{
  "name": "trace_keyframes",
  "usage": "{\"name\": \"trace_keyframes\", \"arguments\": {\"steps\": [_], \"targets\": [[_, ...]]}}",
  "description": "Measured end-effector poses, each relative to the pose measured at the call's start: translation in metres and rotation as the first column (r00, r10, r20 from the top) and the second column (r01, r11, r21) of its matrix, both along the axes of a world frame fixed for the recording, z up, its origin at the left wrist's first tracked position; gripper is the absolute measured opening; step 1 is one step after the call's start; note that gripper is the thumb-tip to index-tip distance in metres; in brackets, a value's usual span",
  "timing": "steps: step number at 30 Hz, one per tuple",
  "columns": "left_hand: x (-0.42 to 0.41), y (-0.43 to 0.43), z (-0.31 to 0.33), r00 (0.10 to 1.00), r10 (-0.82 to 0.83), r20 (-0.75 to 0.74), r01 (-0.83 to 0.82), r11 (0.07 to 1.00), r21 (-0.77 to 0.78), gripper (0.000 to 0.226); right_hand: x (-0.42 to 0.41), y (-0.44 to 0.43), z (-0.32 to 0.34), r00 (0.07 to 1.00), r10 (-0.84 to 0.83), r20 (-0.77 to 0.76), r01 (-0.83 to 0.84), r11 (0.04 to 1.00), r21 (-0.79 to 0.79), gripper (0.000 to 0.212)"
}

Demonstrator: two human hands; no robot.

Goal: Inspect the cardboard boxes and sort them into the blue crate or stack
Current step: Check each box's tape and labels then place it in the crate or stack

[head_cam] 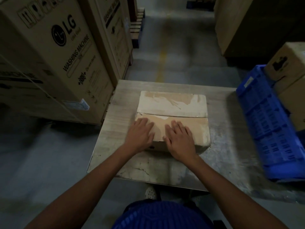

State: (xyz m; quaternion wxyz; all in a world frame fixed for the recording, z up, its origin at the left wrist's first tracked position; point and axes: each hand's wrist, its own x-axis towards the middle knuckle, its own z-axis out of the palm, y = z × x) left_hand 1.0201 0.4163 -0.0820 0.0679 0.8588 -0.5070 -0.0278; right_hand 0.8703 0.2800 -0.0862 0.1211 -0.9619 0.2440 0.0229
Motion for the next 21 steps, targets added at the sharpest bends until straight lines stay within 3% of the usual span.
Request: {"name": "trace_keyframes", "arguments": {"steps": [4, 8, 12, 14, 16, 18, 21], "targets": [[0.028, -0.01, 0.011, 0.992, -0.115, 0.046, 0.116, 0.993, -0.008, 0.036, 0.004, -0.014, 0.01, 0.997, 0.072, 0.013, -0.07, 0.994, -0.082, 0.052], [0.011, 0.015, -0.011, 0.998, -0.069, -0.011, 0.068, 0.995, -0.074, 0.059, 0.002, -0.008, 0.006, 0.999, 0.033, 0.011, -0.033, 0.999, -0.032, 0.058], [0.007, 0.015, -0.012, 0.996, -0.039, -0.085, 0.04, 0.999, 0.006, 0.067, 0.007, -0.011, 0.014, 0.998, 0.066, -0.023, -0.067, 0.997, -0.042, 0.053], [0.015, 0.009, -0.007, 0.995, -0.071, -0.068, 0.072, 0.997, 0.017, 0.07, 0.019, -0.023, 0.026, 0.997, 0.073, -0.012, -0.073, 0.997, -0.04, 0.05], [0.024, -0.002, -0.004, 0.996, -0.088, -0.016, 0.088, 0.996, -0.001, 0.073, 0.034, -0.03, 0.029, 0.999, 0.045, -0.022, -0.045, 0.999, -0.011, 0.063], [0.032, -0.015, -0.005, 0.999, -0.046, -0.025, 0.047, 0.998, 0.045, 0.079, 0.049, -0.032, 0.017, 0.996, 0.04, -0.078, -0.039, 0.999, 0.007, 0.075], [0.037, -0.027, -0.012, 1.0, -0.006, -0.018, 0.009, 0.988, 0.153, 0.084, 0.053, -0.029, -0.003, 0.99, 0.055, -0.133, -0.057, 0.998, -0.017, 0.073]]}}
